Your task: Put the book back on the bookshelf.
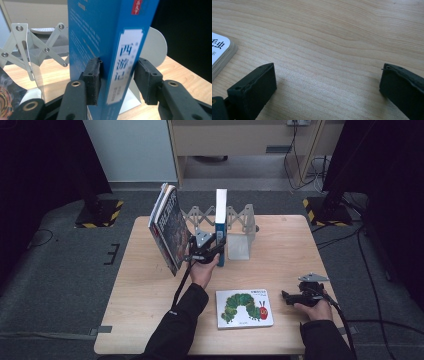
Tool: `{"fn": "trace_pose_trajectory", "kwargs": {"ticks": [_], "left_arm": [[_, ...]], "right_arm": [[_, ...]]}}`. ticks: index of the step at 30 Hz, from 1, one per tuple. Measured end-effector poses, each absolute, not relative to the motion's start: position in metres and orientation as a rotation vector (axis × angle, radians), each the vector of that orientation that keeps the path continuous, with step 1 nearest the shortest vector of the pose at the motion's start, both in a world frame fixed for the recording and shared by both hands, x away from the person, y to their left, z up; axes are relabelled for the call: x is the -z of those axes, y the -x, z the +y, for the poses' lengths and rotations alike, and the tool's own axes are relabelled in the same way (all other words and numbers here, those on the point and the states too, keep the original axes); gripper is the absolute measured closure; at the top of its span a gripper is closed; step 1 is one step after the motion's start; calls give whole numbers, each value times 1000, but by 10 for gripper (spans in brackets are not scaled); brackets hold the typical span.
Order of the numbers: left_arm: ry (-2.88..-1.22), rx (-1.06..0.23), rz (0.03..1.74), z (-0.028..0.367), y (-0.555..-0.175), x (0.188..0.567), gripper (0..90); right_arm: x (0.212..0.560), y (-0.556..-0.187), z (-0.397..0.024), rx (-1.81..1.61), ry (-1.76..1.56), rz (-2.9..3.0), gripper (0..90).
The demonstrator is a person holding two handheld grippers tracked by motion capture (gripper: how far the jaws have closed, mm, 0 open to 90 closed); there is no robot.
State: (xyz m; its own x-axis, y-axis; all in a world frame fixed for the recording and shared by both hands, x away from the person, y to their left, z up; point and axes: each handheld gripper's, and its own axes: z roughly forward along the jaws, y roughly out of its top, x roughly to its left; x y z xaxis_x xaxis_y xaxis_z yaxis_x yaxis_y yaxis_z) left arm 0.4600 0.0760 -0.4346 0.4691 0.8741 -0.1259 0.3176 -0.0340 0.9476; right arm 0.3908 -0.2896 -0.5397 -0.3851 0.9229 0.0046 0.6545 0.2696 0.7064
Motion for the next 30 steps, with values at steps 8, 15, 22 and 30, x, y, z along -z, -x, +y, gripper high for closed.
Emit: {"fn": "trace_pose_trajectory", "kwargs": {"ticks": [8, 15, 22, 30], "left_arm": [[-1612, -593, 1066, 77, -459, 440, 588], [-1611, -599, 1081, 72, -462, 438, 580], [-1604, -606, 1079, 65, -463, 439, 576], [-1614, -606, 1072, 69, -462, 438, 571]], "right_arm": [[540, -391, -289, -888, -1427, 2137, 11], [540, -391, -289, -888, -1427, 2137, 11], [540, -391, -289, -888, -1426, 2137, 11], [540, -391, -289, -888, -1426, 2137, 11]]}}
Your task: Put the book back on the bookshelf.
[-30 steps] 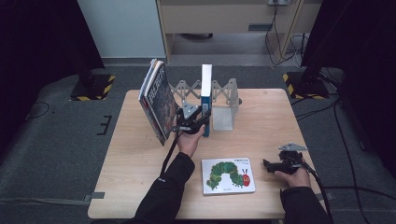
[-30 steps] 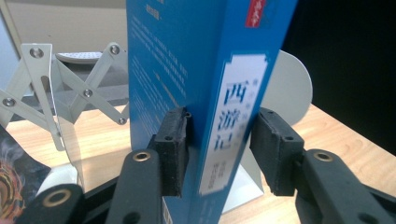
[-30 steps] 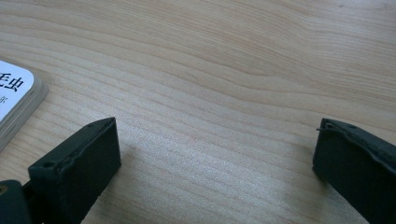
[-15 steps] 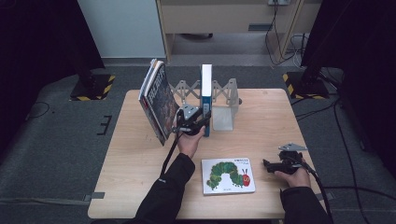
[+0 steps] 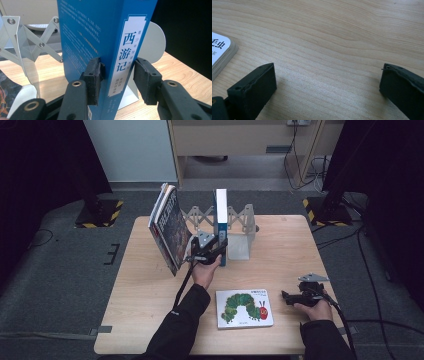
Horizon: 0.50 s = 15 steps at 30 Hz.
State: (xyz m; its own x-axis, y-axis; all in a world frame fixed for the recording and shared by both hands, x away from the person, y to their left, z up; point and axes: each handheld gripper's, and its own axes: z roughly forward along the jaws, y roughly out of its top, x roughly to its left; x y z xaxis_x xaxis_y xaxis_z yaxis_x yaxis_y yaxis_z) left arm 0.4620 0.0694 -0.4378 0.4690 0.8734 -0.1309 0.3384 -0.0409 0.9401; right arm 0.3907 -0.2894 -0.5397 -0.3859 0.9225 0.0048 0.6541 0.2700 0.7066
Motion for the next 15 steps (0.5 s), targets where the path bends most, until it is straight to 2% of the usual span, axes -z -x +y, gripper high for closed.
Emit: {"fn": "trace_pose_trajectory", "kwargs": {"ticks": [4, 15], "left_arm": [[-1617, -601, 1059, 71, -459, 435, 570], [-1734, -621, 1007, 86, -438, 430, 463]], "right_arm": [[540, -391, -289, -888, -1425, 2137, 10], [540, -391, -289, -888, -1425, 2139, 8]]}}
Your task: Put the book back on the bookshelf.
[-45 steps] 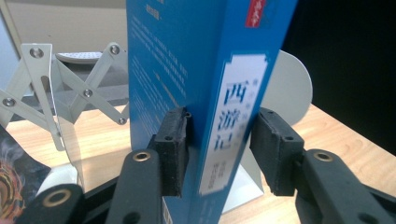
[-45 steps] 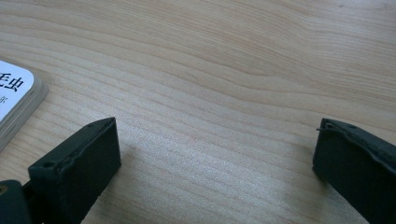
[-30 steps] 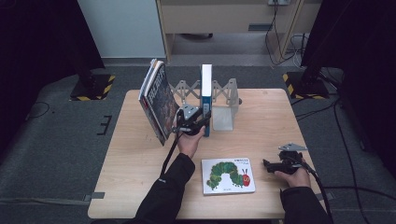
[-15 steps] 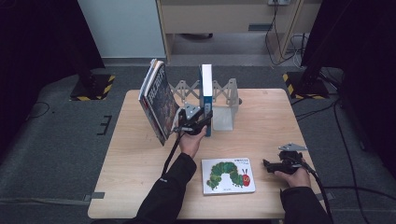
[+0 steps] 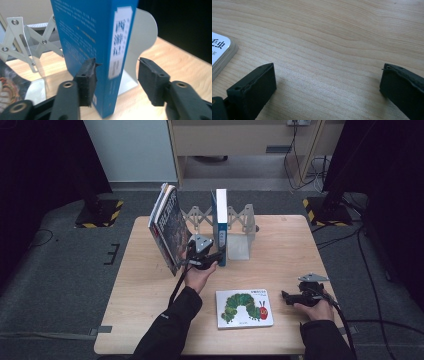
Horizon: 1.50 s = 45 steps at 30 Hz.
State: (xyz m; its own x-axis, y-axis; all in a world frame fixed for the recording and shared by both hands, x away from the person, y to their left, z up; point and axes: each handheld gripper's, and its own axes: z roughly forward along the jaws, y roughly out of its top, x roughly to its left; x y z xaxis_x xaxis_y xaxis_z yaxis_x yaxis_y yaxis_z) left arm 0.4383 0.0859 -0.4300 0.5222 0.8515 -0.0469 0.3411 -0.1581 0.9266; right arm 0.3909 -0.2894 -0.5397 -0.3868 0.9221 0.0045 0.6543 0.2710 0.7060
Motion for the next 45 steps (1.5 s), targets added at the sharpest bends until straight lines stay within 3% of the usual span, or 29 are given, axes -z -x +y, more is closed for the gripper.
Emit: {"fn": "trace_pose_trajectory", "kwargs": {"ticks": [19, 34, 45], "left_arm": [[-1811, -447, 996, 134, -377, 439, 390], [-1878, -365, 1019, 146, -351, 474, 335], [-1958, -260, 1041, 138, -344, 500, 306]], "right_arm": [[540, -391, -289, -885, -1421, 2140, 13], [529, -383, -288, -892, -1402, 2168, 193], [508, -369, -256, -1097, -1366, 2195, 241]]}}
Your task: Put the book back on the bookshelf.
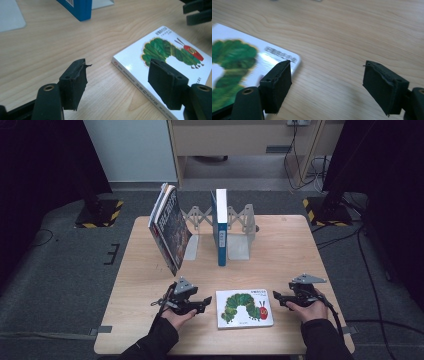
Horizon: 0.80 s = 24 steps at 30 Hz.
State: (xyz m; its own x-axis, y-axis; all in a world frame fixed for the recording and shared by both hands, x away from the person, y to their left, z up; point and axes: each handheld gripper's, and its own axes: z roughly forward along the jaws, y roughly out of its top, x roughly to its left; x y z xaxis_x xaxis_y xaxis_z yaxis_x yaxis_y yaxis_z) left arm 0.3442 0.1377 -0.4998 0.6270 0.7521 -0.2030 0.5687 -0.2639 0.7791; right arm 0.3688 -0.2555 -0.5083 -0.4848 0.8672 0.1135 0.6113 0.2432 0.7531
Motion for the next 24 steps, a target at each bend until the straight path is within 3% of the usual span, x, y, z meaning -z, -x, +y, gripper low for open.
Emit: {"fn": "trace_pose_trajectory", "kwargs": {"ticks": [24], "left_arm": [[-2085, -177, 1017, 107, -347, 525, 266]], "right_arm": [[522, -353, -222, -1211, -1425, 2378, 366]]}}
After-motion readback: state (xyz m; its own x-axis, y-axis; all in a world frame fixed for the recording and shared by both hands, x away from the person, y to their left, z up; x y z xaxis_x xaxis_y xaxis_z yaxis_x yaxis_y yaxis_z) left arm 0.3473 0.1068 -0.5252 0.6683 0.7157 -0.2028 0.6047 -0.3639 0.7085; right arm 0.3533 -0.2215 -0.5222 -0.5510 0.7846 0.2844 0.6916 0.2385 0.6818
